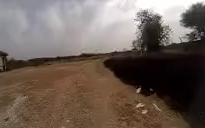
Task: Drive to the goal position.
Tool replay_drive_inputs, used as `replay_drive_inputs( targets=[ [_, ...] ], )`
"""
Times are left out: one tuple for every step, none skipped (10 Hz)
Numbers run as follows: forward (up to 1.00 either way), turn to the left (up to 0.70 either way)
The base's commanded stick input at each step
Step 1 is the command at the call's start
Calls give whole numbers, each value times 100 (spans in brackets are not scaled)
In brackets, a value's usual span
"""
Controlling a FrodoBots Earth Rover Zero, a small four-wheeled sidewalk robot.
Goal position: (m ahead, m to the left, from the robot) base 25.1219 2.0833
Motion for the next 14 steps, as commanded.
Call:
replay_drive_inputs(
  targets=[
    [0,0],
    [0,0],
    [0,0],
    [0,0],
    [15,0],
    [42,0],
    [50,0],
    [50,0],
    [50,0],
    [50,0],
    [50,0],
    [50,0],
    [50,0],
    [50,0]
  ],
)
